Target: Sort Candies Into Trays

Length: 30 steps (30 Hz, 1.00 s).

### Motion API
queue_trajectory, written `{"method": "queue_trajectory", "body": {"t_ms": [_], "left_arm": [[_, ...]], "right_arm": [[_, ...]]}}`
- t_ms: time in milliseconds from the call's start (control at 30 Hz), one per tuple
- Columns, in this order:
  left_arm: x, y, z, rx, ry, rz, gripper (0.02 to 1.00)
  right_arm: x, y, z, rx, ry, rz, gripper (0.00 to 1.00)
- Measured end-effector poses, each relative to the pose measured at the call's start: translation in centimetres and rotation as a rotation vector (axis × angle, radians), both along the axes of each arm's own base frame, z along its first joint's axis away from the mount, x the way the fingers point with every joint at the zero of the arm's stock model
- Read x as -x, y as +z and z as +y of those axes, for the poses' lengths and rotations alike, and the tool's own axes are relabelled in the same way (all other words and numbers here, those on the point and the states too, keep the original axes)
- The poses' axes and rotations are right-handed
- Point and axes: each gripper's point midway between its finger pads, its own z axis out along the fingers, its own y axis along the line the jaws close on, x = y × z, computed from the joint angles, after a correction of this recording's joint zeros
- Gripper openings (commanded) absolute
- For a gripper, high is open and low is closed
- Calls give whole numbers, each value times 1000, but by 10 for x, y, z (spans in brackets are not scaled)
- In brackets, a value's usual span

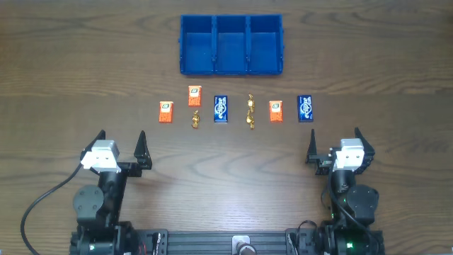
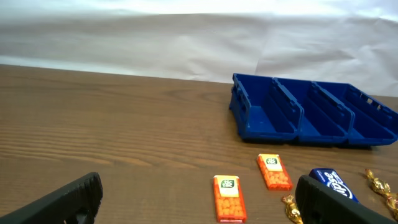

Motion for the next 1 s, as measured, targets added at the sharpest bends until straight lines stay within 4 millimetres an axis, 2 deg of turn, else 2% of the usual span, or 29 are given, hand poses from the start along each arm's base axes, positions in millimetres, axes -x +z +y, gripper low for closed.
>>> {"method": "queue_trajectory", "body": {"t_ms": [267, 1000], "left_arm": [[-1, -5, 6, -127, 19, 12, 998], [-1, -5, 6, -133, 19, 12, 998]], "right_arm": [[0, 0, 0, 0, 0, 0, 998], [0, 0, 0, 0, 0, 0, 998]]}}
